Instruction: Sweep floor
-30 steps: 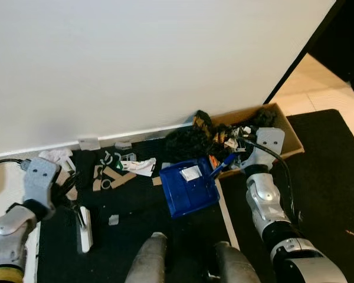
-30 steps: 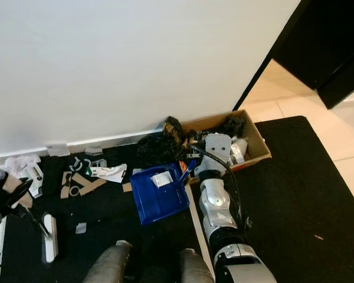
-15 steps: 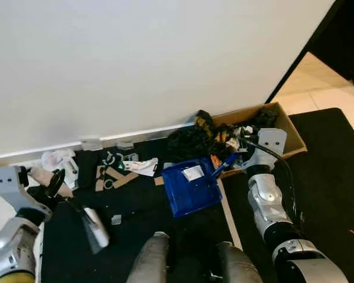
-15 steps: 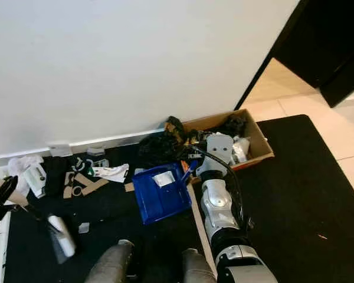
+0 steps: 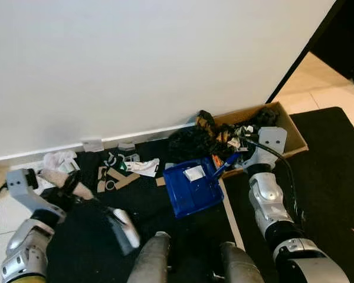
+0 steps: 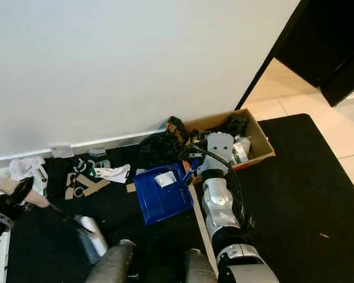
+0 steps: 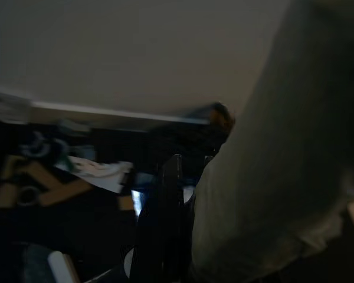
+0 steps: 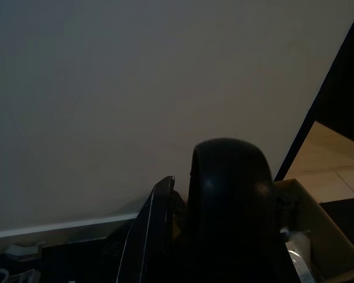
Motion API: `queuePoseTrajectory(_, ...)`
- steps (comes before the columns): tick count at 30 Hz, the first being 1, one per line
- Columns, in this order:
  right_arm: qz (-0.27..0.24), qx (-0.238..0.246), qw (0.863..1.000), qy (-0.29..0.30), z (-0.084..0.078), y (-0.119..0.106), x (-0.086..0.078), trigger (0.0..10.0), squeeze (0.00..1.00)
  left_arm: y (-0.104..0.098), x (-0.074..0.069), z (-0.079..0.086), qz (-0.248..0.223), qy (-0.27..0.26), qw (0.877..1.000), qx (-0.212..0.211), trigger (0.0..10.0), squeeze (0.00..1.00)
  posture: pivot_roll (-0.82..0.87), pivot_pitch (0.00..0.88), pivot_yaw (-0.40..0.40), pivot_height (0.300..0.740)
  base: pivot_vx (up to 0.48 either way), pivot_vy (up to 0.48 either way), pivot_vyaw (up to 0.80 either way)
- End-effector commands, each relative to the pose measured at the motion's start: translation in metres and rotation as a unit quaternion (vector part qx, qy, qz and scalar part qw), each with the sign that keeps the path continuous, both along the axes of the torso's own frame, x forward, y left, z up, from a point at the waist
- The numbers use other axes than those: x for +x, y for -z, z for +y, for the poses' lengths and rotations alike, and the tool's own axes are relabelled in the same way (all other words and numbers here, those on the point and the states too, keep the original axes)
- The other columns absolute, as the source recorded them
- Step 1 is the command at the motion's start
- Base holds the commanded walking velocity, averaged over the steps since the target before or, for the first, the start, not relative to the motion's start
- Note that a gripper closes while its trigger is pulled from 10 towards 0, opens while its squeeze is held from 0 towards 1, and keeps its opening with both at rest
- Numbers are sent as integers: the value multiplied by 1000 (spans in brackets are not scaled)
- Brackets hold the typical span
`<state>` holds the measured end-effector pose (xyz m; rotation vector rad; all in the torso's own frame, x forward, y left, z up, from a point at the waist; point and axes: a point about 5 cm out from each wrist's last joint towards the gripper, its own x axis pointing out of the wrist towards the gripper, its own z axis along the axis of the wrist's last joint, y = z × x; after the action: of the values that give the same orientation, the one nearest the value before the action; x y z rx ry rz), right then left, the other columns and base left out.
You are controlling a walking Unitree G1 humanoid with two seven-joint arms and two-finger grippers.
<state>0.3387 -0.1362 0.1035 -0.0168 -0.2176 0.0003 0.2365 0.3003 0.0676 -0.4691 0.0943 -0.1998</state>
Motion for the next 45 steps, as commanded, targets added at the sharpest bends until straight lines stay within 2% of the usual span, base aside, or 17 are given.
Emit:
queuePoseTrajectory(1,44,-3,999,4,-2,18,-6,10000,0,37,-10,-46,63,69,987,-134,10000,0,178,335,-65,740,0,0,0)
queuePoseTrajectory(14,45,0,999,5,-2,18,-5,10000,0,1,14,-67,-7,101,983,-150,10000,0,189,325,-60,740,0,0,0)
queuePoseTrajectory(17,45,1,999,5,-1,17,-5,10000,0,-26,28,-71,-61,105,983,-140,10000,0,195,318,-57,740,0,0,0)
queuePoseTrajectory(19,42,4,999,5,0,16,-4,10000,0,-50,38,-66,-102,100,982,-122,10000,0,203,313,-52,740,0,0,0)
queuePoseTrajectory(20,42,4,999,5,0,16,-4,10000,0,-50,38,-66,-102,100,982,-122,10000,0,203,313,-52,740,0,0,0)
queuePoseTrajectory(22,39,6,999,8,1,14,-4,10000,0,-67,43,-59,-124,96,984,-78,10000,0,206,311,-50,740,0,0,0)
queuePoseTrajectory(23,39,6,999,8,1,14,-4,10000,0,-67,43,-59,-124,96,984,-78,10000,0,206,311,-50,740,0,0,0)
queuePoseTrajectory(24,40,-2,999,15,-1,13,-3,10000,0,-73,44,-55,-131,98,985,-49,10000,0,210,311,-46,740,0,0,0)
queuePoseTrajectory(26,40,3,999,37,-6,8,0,10000,0,-83,44,-45,-138,106,984,39,10000,0,211,311,-43,740,0,0,0)
queuePoseTrajectory(27,31,11,999,40,-6,3,0,10000,0,-89,44,-39,-141,103,983,56,10000,0,213,309,-37,740,0,0,0)
queuePoseTrajectory(33,11,24,999,40,-7,-7,-1,10000,0,-96,44,-30,-145,98,981,81,10000,0,212,307,-35,740,0,0,0)
queuePoseTrajectory(35,-10,33,999,34,-12,-26,-5,10000,0,-102,48,-19,-144,77,979,126,10000,0,208,302,-29,740,0,0,0)
queuePoseTrajectory(39,-21,37,999,30,-15,-35,-7,10000,0,-103,50,-16,-146,67,978,135,10000,0,192,290,-23,740,0,0,0)
queuePoseTrajectory(41,-45,47,998,18,-23,-55,-11,10000,0,-107,54,-15,-159,30,977,137,10000,0,189,285,-22,740,0,0,0)
queuePoseTrajectory(43,-63,54,997,11,-28,-69,-11,10000,0,-110,57,-5,-163,-36,972,163,10000,0,182,270,-19,740,0,0,0)
queuePoseTrajectory(44,-74,75,994,7,-29,-81,-7,10000,0,-109,59,11,-138,-125,962,199,10000,0,185,256,-17,740,0,0,0)
queuePoseTrajectory(45,-74,75,994,7,-29,-81,-7,10000,0,-109,59,11,-138,-125,962,199,10000,0,185,256,-17,740,0,0,0)
